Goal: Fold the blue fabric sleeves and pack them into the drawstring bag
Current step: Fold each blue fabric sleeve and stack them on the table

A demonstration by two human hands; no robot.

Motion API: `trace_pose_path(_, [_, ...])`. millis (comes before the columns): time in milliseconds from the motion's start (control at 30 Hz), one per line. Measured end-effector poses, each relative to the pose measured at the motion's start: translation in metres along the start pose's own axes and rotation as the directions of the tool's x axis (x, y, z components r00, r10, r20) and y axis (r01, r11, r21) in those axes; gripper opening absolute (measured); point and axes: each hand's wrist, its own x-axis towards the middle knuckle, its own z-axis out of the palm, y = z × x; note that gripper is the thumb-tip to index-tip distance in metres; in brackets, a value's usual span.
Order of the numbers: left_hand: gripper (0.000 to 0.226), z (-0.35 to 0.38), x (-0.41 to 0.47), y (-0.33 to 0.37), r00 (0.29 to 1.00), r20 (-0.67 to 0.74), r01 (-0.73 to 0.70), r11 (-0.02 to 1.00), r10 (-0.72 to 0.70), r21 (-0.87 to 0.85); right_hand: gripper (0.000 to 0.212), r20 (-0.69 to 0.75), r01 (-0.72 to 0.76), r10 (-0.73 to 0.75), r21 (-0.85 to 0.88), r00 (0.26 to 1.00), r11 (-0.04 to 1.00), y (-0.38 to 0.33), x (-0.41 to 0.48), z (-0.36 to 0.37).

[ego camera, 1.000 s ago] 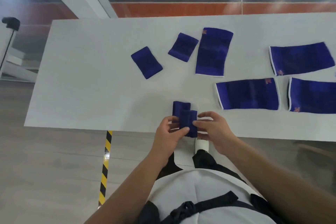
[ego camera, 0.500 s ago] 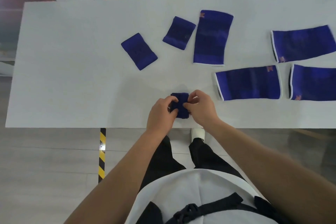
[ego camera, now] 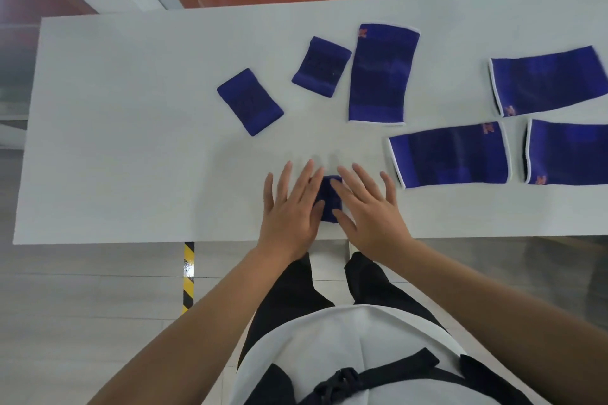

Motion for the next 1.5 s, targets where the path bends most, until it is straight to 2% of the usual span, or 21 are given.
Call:
trace_pose_path(67, [0.058, 0.009, -0.001, -0.004, 0.995, 0.099, -0.02, 0.995, 0.01, 0.094, 0.053, 0.081, 0.038, -0.032, -0.08, 0.996, 0.996, 0.005, -0.001, 0.005])
trace_pose_path(167, [0.06, 0.018, 0.0, -0.012, 0.987, 0.159, -0.029, 0.992, 0.01, 0.12, 0.054, 0.109, 0.07, -0.056, -0.122, 0.992, 0.99, 0.014, 0.003, 0.006])
trace_pose_path(367, [0.062, 0.019, 0.004, -0.019, 0.968, 0.249, -0.045, 0.994, 0.018, 0.104, 0.055, 0.141, 0.069, -0.056, -0.092, 0.988, 0.993, 0.015, 0.006, 0.003])
trace_pose_path(467, [0.064, 0.005, 0.008, -0.018, 0.958, 0.287, -0.003, 1.0, -0.005, 0.028, 0.057, 0.186, 0.016, -0.007, -0.047, 0.983, 0.999, 0.01, 0.008, -0.005])
trace_pose_path(600, [0.074, -0.032, 0.02, -0.025, 0.97, 0.22, 0.154, 0.961, -0.103, -0.229, 0.063, 0.167, -0.041, 0.036, 0.025, 0.985, 0.999, 0.0, 0.013, -0.023])
trace_pose_path(700, [0.074, -0.057, 0.043, -0.057, 0.974, 0.047, 0.224, 0.906, -0.222, -0.358, 0.066, 0.127, -0.114, 0.103, 0.082, 0.987, 0.99, -0.006, 0.015, -0.04])
trace_pose_path(767, [0.074, -0.07, 0.069, -0.084, 0.931, 0.015, 0.34, 0.848, -0.366, -0.406, 0.066, 0.105, -0.193, 0.18, 0.124, 0.978, 0.973, -0.01, 0.018, -0.049])
trace_pose_path(833, [0.075, -0.082, 0.098, -0.107, 0.865, 0.066, 0.482, 0.784, -0.498, -0.391, 0.066, 0.09, -0.276, 0.264, 0.165, 0.96, 0.947, -0.015, 0.02, -0.055])
trace_pose_path(900, [0.078, -0.088, 0.122, -0.124, 0.831, 0.115, 0.549, 0.765, -0.545, -0.336, 0.065, 0.082, -0.343, 0.333, 0.192, 0.939, 0.92, -0.019, 0.022, -0.058])
trace_pose_path(1000, [0.072, -0.088, 0.143, -0.142, 0.844, 0.135, 0.535, 0.789, -0.52, -0.302, 0.065, 0.108, -0.407, 0.393, 0.185, 0.913, 0.895, -0.024, 0.017, -0.059])
trace_pose_path(1100, [0.071, -0.085, 0.153, -0.147, 0.863, 0.097, 0.503, 0.819, -0.496, -0.276, 0.065, 0.129, -0.472, 0.456, 0.168, 0.881, 0.865, -0.027, 0.005, -0.057])
trace_pose_path(1233, [0.07, -0.085, 0.162, -0.148, 0.87, 0.096, 0.491, 0.83, -0.484, -0.264, 0.061, 0.144, -0.571, 0.553, 0.219, 0.821, 0.791, -0.039, -0.008, -0.053])
trace_pose_path(1367, [0.045, -0.091, 0.169, -0.154, 0.856, 0.124, 0.503, 0.751, -0.503, -0.427, 0.057, 0.162, -0.634, 0.622, 0.347, 0.766, 0.691, -0.043, -0.015, -0.055])
trace_pose_path(1500, [0.03, -0.105, 0.166, -0.154, 0.869, 0.148, 0.465, 0.678, -0.472, -0.569, 0.046, 0.081, -0.634, 0.708, 0.524, 0.702, 0.569, -0.036, -0.017, -0.074])
